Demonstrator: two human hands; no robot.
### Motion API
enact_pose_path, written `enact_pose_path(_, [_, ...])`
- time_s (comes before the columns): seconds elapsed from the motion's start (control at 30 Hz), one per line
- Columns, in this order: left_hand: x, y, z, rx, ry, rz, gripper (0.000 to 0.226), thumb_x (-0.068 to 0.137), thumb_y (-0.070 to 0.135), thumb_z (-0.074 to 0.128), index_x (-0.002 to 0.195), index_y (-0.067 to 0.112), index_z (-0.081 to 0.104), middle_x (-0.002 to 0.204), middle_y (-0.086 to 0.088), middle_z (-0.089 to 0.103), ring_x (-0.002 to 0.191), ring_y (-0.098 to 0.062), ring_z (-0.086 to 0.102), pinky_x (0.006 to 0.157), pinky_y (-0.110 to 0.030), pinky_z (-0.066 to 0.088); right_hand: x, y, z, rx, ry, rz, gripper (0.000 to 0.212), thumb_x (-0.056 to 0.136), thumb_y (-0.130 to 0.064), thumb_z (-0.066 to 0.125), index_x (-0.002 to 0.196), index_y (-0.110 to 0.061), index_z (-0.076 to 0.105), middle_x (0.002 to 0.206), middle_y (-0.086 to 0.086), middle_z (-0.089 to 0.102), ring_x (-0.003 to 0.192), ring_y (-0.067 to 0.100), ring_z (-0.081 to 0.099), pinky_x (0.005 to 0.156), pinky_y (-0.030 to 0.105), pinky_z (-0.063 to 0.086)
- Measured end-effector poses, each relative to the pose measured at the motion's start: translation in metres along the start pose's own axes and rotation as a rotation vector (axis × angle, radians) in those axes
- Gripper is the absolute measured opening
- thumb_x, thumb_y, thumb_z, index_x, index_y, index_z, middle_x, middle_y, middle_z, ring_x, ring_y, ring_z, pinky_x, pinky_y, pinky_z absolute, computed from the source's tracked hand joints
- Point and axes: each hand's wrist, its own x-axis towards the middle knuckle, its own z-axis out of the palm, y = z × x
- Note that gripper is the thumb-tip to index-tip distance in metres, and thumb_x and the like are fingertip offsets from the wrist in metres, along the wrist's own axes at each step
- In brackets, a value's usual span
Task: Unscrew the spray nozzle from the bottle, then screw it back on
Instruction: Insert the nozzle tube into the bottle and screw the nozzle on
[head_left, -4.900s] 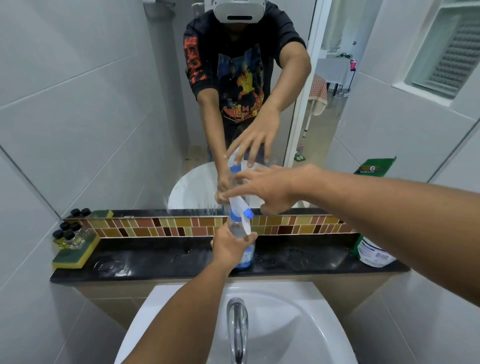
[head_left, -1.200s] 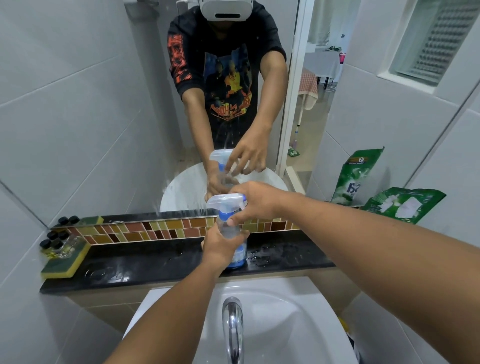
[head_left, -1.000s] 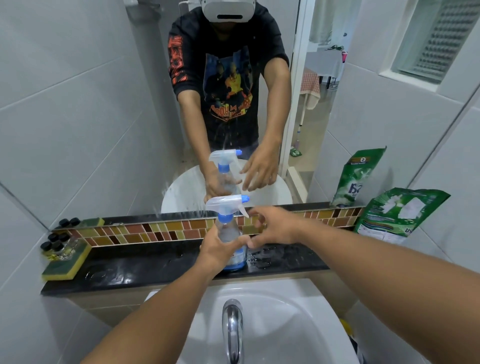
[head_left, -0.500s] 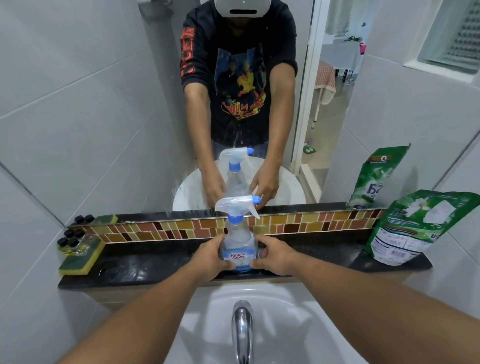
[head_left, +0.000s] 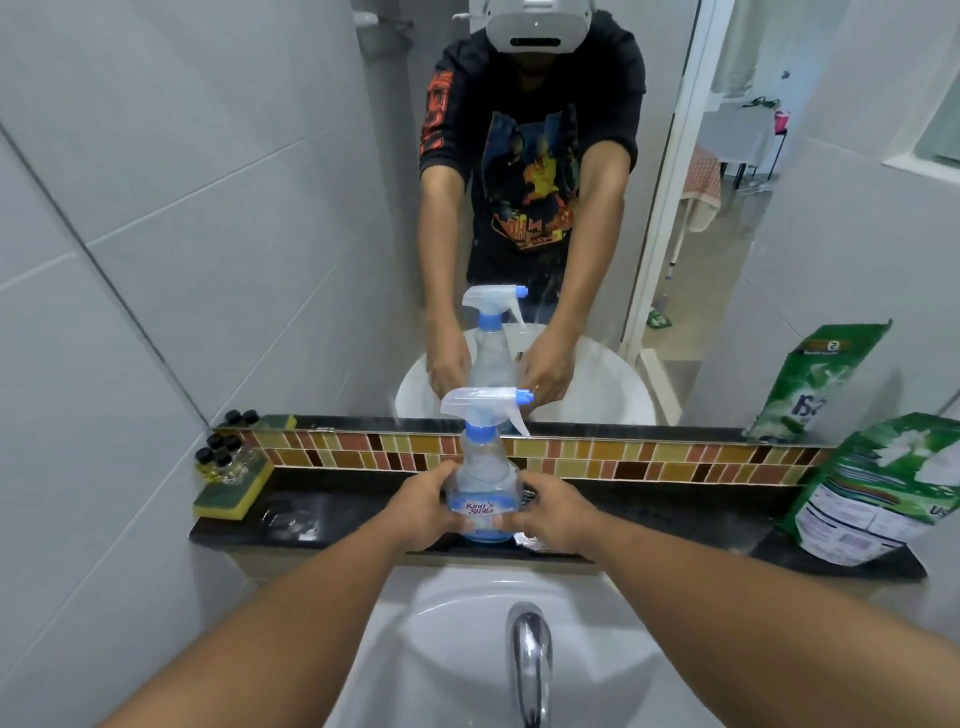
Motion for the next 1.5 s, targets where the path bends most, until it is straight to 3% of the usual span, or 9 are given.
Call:
enact_pose_path(0.17, [-0.019, -0.036, -0.046, -0.056, 0.068, -0.071, 0.057, 0.082, 0.007, 0.089, 0.127, 0.032, 0.062, 0.124, 0.01, 0.071, 0.117, -0.015, 0.068, 0.102, -0.033, 0.059, 0.014, -0.038, 0.048, -0.004, -0.047, -0.041, 0.059, 0.079, -0.028, 0.089, 0.132, -0.025, 0.062, 0.125, -0.004, 0.069, 0.113, 0.019, 0.066, 0.099, 0.045, 0.058])
enact_pose_path(0.33, [-0.035, -0.087, -0.097, -0.012, 0.134, -0.107, 0.071, 0.082, 0.009, 0.089, 0.143, 0.026, 0.058, 0.133, 0.006, 0.07, 0.12, -0.016, 0.069, 0.105, -0.038, 0.059, 0.034, -0.073, 0.106, -0.007, -0.085, -0.097, 0.057, 0.08, -0.032, 0.088, 0.131, -0.027, 0.062, 0.12, -0.006, 0.071, 0.106, 0.013, 0.068, 0.098, 0.042, 0.058])
enact_pose_path(0.47, [-0.042, -0.125, -0.129, -0.088, 0.187, -0.134, 0.07, 0.078, 0.003, 0.092, 0.139, 0.021, 0.062, 0.13, 0.002, 0.073, 0.118, -0.021, 0.071, 0.106, -0.047, 0.059, 0.05, -0.097, 0.149, 0.013, -0.112, -0.117, 0.054, 0.079, -0.035, 0.088, 0.126, -0.028, 0.064, 0.113, -0.013, 0.072, 0.099, 0.007, 0.069, 0.085, 0.028, 0.059])
enact_pose_path(0.57, [-0.045, -0.15, -0.147, -0.058, 0.243, -0.143, 0.065, 0.078, 0.006, 0.093, 0.134, 0.023, 0.064, 0.118, 0.009, 0.073, 0.11, -0.017, 0.072, 0.097, -0.035, 0.063, 0.061, -0.113, 0.176, 0.017, -0.113, -0.135, 0.05, 0.078, -0.036, 0.089, 0.121, -0.031, 0.064, 0.11, -0.014, 0.071, 0.096, 0.006, 0.068, 0.073, 0.018, 0.053])
enact_pose_path(0.63, [-0.048, -0.162, -0.157, -0.02, 0.285, -0.139, 0.064, 0.076, 0.01, 0.094, 0.131, 0.026, 0.065, 0.107, 0.016, 0.071, 0.098, -0.008, 0.071, 0.082, -0.02, 0.059, 0.068, -0.12, 0.191, 0.018, -0.113, -0.136, 0.049, 0.077, -0.037, 0.089, 0.119, -0.032, 0.063, 0.11, -0.013, 0.071, 0.098, 0.008, 0.069, 0.077, 0.023, 0.055])
enact_pose_path(0.73, [-0.049, -0.176, -0.17, -0.005, 0.307, -0.153, 0.067, 0.076, 0.009, 0.094, 0.135, 0.025, 0.065, 0.104, 0.015, 0.069, 0.095, -0.01, 0.069, 0.086, -0.025, 0.058, 0.079, -0.128, 0.211, 0.017, -0.107, -0.12, 0.049, 0.08, -0.034, 0.087, 0.123, -0.026, 0.064, 0.115, -0.008, 0.072, 0.104, 0.013, 0.069, 0.094, 0.037, 0.058])
enact_pose_path(0.87, [-0.045, -0.188, -0.185, -0.013, 0.324, -0.165, 0.067, 0.079, 0.007, 0.091, 0.137, 0.026, 0.065, 0.106, 0.016, 0.067, 0.096, -0.006, 0.068, 0.079, -0.016, 0.05, 0.091, -0.135, 0.227, 0.029, -0.089, -0.108, 0.049, 0.083, -0.032, 0.086, 0.126, -0.024, 0.063, 0.117, -0.006, 0.072, 0.105, 0.014, 0.069, 0.097, 0.043, 0.058])
enact_pose_path(1.13, [-0.033, -0.199, -0.197, 0.002, 0.396, -0.158, 0.067, 0.085, 0.007, 0.086, 0.144, 0.023, 0.06, 0.139, 0.0, 0.068, 0.117, -0.016, 0.062, 0.101, -0.035, 0.054, 0.108, -0.151, 0.239, 0.055, -0.05, -0.1, 0.06, 0.084, -0.029, 0.085, 0.138, -0.023, 0.059, 0.13, -0.003, 0.068, 0.114, 0.02, 0.066, 0.101, 0.046, 0.056])
enact_pose_path(1.5, [-0.033, -0.205, -0.197, -0.025, 0.454, -0.205, 0.058, 0.088, 0.01, 0.084, 0.141, 0.019, 0.06, 0.132, -0.005, 0.072, 0.115, -0.025, 0.07, 0.099, -0.041, 0.058, 0.118, -0.154, 0.25, 0.089, -0.055, -0.07, 0.061, 0.085, -0.029, 0.084, 0.139, -0.027, 0.055, 0.132, 0.0, 0.067, 0.112, 0.021, 0.067, 0.094, 0.049, 0.06])
